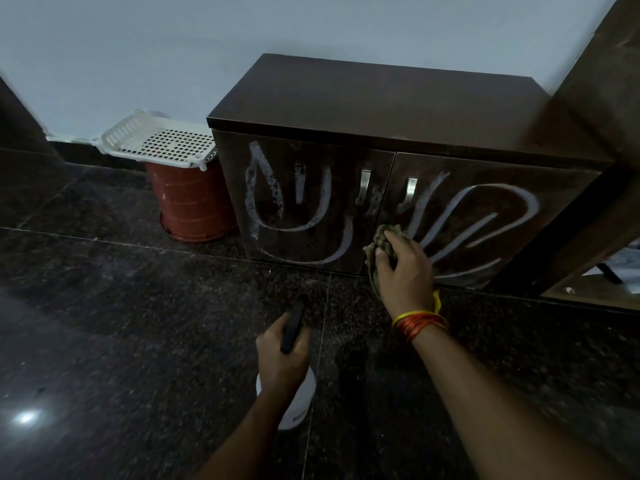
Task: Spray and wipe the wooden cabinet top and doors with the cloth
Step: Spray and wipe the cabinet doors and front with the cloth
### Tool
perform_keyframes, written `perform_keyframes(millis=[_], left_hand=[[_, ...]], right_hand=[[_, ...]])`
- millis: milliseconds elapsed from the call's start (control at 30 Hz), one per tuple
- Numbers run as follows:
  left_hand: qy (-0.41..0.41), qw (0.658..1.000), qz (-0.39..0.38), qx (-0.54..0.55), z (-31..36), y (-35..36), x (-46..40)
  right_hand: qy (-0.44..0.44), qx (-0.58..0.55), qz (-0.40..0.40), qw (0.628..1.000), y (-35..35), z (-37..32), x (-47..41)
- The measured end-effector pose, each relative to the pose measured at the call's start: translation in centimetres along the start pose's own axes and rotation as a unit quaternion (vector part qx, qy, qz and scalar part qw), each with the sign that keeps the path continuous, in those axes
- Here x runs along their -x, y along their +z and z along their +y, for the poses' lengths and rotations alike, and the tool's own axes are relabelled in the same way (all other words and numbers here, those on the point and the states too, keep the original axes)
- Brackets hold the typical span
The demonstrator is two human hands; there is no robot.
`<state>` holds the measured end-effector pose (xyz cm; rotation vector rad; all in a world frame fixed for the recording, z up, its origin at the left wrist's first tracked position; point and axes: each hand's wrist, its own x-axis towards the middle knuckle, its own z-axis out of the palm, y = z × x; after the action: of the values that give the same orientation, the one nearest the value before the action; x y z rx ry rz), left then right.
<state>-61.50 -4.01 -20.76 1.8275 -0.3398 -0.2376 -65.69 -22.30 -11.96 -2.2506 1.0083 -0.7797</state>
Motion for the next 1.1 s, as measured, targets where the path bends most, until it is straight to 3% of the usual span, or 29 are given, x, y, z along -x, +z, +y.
perform_keyframes(millis=[200,367,567,733,1100], left_hand=[[0.020,1.000,0.003,0.007,1.6,1.4,-1.2],[0.122,0.988,-0.051,-0.083,3.8,1.4,-3.4],[0.240,0.932,-0.138,-0.232,5.5,-0.5,-6.5],[0.305,0.891,-0.152,-0.301,6.3,-1.8,-8.7],[0.301,0.875,-0.126,-0.359,4.9,-4.8,-9.8]], right_hand=[[0.039,-0.023,-0.018,0.999,0.9,0.7,1.2],[0.093,-0.030,-0.029,0.995,1.5,1.7,2.1],[0.143,-0.045,-0.027,0.988,1.2,2.4,2.0],[0.143,-0.049,-0.032,0.988,1.2,2.2,2.0],[0.141,-0.051,-0.047,0.988,2.9,0.6,2.4]])
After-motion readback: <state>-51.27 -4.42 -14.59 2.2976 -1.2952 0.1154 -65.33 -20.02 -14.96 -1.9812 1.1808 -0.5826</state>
